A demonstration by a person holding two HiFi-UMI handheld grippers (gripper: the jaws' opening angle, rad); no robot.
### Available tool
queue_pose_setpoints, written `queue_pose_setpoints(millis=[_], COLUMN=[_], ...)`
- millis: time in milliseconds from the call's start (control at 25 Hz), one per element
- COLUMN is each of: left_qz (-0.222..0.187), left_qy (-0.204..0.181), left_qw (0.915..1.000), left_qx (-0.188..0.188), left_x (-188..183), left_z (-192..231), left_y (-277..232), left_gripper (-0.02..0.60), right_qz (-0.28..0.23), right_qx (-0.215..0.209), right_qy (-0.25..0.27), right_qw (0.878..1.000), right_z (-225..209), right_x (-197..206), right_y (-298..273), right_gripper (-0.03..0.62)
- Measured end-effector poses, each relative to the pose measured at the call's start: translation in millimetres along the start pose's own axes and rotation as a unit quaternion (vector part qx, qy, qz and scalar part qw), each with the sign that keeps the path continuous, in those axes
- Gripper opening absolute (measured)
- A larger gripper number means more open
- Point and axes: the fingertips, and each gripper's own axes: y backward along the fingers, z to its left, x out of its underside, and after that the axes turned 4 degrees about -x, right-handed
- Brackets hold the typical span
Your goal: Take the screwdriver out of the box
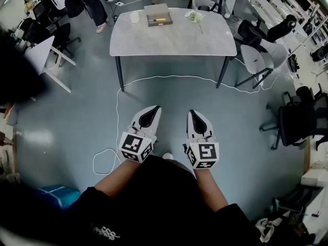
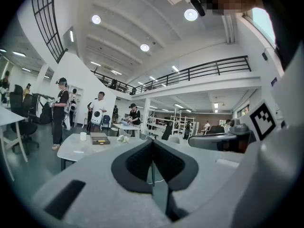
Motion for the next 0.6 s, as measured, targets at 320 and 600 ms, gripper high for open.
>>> queue_pose_setpoints(millis=[320,600], left_qz=[0.005,0.009], left_qy=[-0.01,-0.018], left_qw=[0.9999,0.9998], left_qx=[-0.004,-0.001], left_x=[14,16], left_z=[-29,-25], left_y=[-26,-57], left_gripper=[0.015,0.015], right_qz=[-0.014,-0.013], right_qx=[0.005,0.002], right_qy=[-0.018,-0.019], right_qw=[1.0,1.0], right_z=[-48,-69], right_x=[11,9], right_y=[13,-8], right_gripper=[0.012,0.012])
